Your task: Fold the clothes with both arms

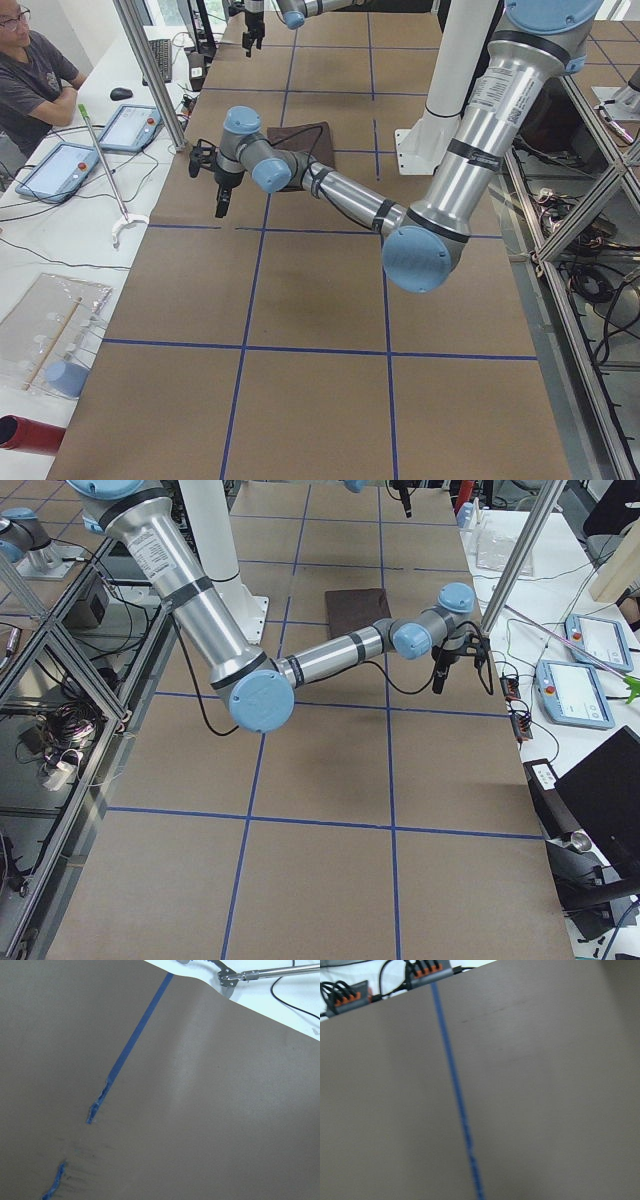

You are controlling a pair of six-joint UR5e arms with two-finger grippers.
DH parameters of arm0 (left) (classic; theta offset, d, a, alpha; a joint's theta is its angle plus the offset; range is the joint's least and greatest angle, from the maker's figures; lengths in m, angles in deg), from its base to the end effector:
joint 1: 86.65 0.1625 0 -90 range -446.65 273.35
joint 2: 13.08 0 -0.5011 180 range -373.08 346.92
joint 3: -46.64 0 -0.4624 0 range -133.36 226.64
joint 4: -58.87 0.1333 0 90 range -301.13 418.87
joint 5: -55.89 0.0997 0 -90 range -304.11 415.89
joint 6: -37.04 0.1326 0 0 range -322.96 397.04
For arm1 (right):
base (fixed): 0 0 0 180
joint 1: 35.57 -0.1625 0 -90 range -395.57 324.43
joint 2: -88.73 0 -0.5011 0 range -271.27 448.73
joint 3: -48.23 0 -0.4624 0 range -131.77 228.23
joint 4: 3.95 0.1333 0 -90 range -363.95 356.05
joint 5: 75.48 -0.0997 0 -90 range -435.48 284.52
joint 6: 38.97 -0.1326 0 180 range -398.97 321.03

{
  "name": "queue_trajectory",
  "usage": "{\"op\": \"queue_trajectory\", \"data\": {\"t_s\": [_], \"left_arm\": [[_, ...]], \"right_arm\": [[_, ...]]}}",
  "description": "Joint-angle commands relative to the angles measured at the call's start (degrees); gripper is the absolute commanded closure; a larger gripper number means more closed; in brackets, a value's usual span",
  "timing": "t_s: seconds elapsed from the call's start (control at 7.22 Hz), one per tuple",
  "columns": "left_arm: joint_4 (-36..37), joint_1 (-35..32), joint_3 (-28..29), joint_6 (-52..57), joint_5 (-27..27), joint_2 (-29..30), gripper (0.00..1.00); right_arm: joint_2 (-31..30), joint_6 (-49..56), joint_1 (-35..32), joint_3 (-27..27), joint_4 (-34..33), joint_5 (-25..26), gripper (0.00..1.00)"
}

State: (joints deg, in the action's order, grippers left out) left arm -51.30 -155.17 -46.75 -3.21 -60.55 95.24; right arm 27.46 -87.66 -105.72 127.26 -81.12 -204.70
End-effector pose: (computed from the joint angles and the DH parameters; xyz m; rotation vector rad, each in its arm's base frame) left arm 0.2021 -0.7164 0.4890 0.3899 0.7461 -0.1394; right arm -0.2317 -0.7874 0.4986 0.0477 -0.8426 0.2906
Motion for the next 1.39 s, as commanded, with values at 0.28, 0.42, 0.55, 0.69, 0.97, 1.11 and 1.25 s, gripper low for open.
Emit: {"op": "queue_trajectory", "data": {"t_s": [0.28, 0.42, 0.55, 0.69, 0.97, 1.11, 1.25], "left_arm": [[4.67, -16.53, -0.57, 53.52, -5.53, -12.06, 0.0], [4.18, -18.03, -1.52, 53.95, -11.03, -15.82, 0.0], [3.65, -17.79, -0.14, 52.57, -10.31, -15.94, 0.0], [3.21, -18.13, 0.4, 52.81, -5.86, -17.34, 0.0], [5.13, -18.13, 2.25, 52.11, -5.9, -18.13, 0.0], [9.75, -18.05, 1.55, 52.03, -5.99, -18.23, 0.0], [15.28, -17.96, 0.16, 52.11, -8.08, -17.8, 0.0]], "right_arm": [[-25.61, 42.73, -16.65, 7.71, -0.26, -5.6, 0.0], [-29.22, 46.46, -20.17, 8.85, -1.57, -7.43, 0.0], [-32.22, 47.11, -20.47, 9.82, -0.97, -7.19, 0.0], [-32.16, 47.11, -20.47, 9.48, -1.05, -5.97, 0.0], [-32.68, 46.24, -22.83, 12.1, -2.19, -8.57, 0.0], [-33.03, 46.84, -24.85, 13.94, -5.07, -8.77, 0.0], [-32.95, 47.11, -25.56, 16.4, -11.27, -8.86, 0.0]]}}
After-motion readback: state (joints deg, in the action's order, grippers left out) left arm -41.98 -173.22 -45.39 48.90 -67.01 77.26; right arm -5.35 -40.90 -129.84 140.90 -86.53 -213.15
